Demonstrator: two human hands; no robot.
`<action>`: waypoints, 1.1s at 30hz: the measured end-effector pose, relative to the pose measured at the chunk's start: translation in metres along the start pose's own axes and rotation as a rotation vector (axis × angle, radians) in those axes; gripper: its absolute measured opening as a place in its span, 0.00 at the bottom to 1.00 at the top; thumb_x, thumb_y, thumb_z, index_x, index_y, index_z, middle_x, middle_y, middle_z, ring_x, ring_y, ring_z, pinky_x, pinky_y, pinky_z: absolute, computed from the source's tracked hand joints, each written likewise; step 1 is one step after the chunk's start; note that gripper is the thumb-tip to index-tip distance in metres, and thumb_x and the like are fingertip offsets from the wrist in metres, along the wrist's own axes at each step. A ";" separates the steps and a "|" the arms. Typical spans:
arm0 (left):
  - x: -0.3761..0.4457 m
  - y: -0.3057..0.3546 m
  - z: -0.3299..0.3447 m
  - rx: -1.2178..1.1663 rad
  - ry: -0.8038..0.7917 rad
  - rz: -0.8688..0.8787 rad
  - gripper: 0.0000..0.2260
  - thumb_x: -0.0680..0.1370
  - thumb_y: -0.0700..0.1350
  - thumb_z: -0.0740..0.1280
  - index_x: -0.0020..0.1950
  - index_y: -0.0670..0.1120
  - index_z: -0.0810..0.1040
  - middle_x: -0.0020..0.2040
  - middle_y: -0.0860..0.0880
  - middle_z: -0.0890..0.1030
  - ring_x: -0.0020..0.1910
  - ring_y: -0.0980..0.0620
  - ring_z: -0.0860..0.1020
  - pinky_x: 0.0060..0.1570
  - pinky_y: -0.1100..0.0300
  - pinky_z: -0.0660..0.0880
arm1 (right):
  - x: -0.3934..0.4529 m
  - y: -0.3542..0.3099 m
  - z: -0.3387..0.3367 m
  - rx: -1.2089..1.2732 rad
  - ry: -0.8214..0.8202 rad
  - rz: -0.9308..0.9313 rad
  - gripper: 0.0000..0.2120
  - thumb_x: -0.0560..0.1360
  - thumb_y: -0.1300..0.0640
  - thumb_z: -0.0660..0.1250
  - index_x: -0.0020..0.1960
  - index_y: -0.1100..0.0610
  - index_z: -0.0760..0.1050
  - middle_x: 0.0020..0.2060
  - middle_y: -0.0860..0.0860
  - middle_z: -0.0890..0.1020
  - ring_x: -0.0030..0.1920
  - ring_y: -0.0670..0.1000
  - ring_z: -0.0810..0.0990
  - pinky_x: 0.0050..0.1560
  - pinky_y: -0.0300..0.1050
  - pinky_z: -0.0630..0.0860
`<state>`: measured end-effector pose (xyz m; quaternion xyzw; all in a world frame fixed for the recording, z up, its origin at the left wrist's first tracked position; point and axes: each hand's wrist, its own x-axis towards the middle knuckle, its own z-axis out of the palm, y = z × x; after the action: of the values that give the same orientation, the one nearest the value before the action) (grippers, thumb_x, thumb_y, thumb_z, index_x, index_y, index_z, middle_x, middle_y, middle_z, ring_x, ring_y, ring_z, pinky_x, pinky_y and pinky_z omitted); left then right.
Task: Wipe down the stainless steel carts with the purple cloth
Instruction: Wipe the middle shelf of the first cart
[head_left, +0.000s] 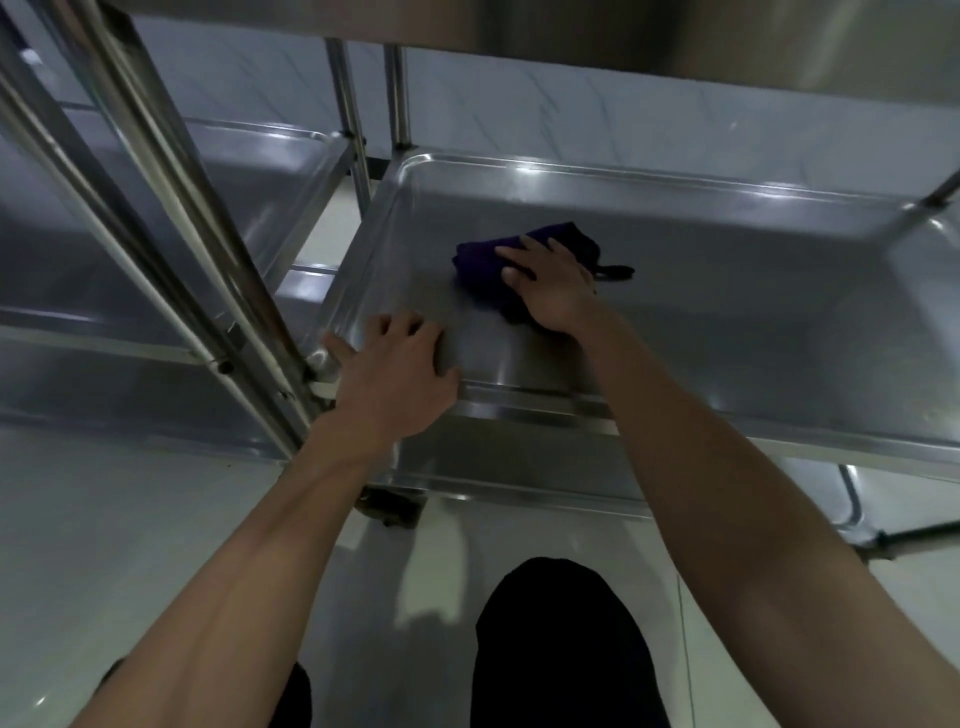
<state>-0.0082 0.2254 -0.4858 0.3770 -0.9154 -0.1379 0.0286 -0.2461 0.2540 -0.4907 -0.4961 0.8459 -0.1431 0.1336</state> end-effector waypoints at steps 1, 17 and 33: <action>0.001 0.007 -0.001 0.015 0.008 0.014 0.21 0.78 0.56 0.62 0.70 0.53 0.70 0.73 0.47 0.68 0.75 0.41 0.61 0.69 0.24 0.55 | -0.007 0.013 -0.005 0.002 0.017 0.028 0.22 0.84 0.42 0.52 0.77 0.40 0.61 0.80 0.45 0.56 0.80 0.52 0.50 0.77 0.53 0.48; 0.038 0.085 0.025 0.066 -0.007 0.197 0.20 0.79 0.59 0.58 0.69 0.55 0.73 0.68 0.45 0.72 0.68 0.39 0.69 0.65 0.29 0.67 | -0.070 0.171 -0.065 0.053 0.130 0.317 0.21 0.84 0.42 0.52 0.77 0.40 0.62 0.80 0.44 0.58 0.80 0.51 0.50 0.78 0.60 0.48; 0.033 0.075 0.029 0.028 0.001 0.186 0.25 0.77 0.67 0.60 0.69 0.55 0.74 0.70 0.46 0.71 0.70 0.40 0.67 0.63 0.24 0.64 | -0.144 0.128 -0.042 0.017 0.067 0.216 0.21 0.83 0.41 0.54 0.75 0.36 0.63 0.79 0.41 0.59 0.80 0.52 0.51 0.77 0.61 0.52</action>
<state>-0.0876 0.2602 -0.4951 0.2908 -0.9483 -0.1217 0.0364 -0.2962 0.4444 -0.4880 -0.3957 0.8972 -0.1514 0.1242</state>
